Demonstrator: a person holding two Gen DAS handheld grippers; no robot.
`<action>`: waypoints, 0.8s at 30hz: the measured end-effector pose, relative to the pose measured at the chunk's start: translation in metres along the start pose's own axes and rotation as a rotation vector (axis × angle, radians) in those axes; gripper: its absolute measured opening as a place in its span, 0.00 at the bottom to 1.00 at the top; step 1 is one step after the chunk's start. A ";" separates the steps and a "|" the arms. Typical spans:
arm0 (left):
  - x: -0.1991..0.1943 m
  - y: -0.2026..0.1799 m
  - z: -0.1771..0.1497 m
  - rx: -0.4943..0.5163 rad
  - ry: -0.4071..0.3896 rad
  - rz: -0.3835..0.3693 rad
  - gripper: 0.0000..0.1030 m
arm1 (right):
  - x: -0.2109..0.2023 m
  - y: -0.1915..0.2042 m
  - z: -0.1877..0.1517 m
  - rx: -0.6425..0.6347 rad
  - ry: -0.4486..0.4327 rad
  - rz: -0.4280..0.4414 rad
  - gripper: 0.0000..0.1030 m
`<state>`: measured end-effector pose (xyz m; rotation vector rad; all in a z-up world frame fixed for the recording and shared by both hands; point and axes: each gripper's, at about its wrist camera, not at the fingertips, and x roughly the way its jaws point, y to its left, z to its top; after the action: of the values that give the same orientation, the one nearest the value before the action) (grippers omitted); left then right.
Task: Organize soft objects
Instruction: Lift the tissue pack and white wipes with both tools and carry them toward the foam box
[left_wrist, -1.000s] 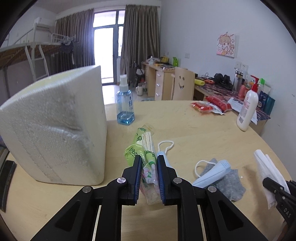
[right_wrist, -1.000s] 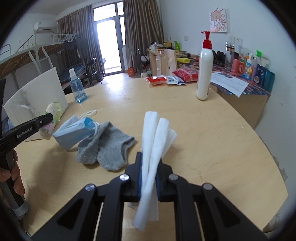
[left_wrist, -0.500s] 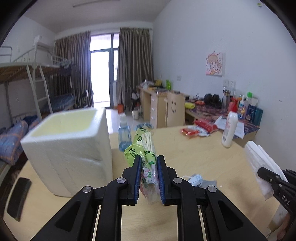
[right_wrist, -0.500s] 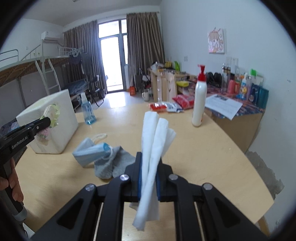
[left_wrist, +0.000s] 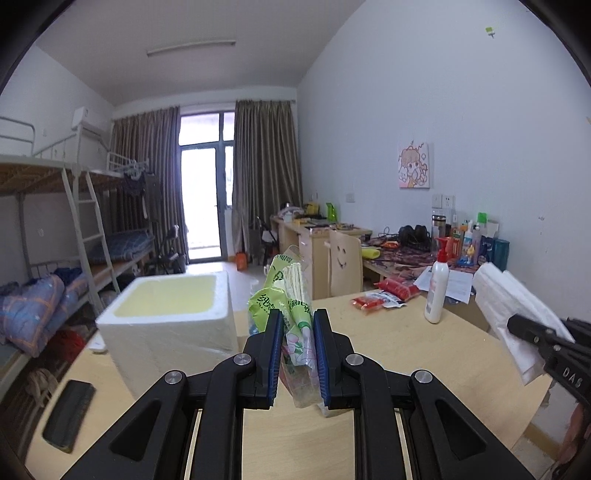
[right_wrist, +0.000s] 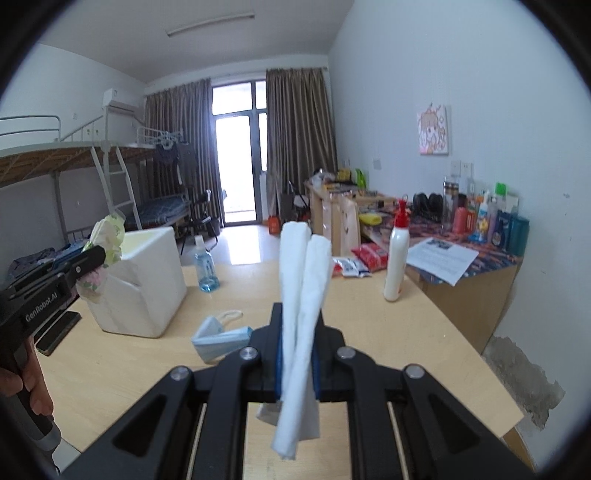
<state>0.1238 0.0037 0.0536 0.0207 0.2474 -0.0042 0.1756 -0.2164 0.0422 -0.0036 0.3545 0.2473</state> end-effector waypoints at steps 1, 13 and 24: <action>-0.007 0.001 0.001 0.004 -0.006 0.005 0.18 | -0.004 0.002 0.002 -0.003 -0.013 0.003 0.14; -0.059 -0.003 0.005 0.008 -0.097 0.011 0.18 | -0.045 0.019 0.004 -0.037 -0.110 0.026 0.14; -0.083 -0.008 0.003 0.003 -0.112 0.039 0.18 | -0.062 0.020 -0.003 -0.027 -0.134 0.038 0.14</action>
<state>0.0443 -0.0038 0.0771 0.0284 0.1347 0.0330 0.1136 -0.2117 0.0609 -0.0072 0.2178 0.2885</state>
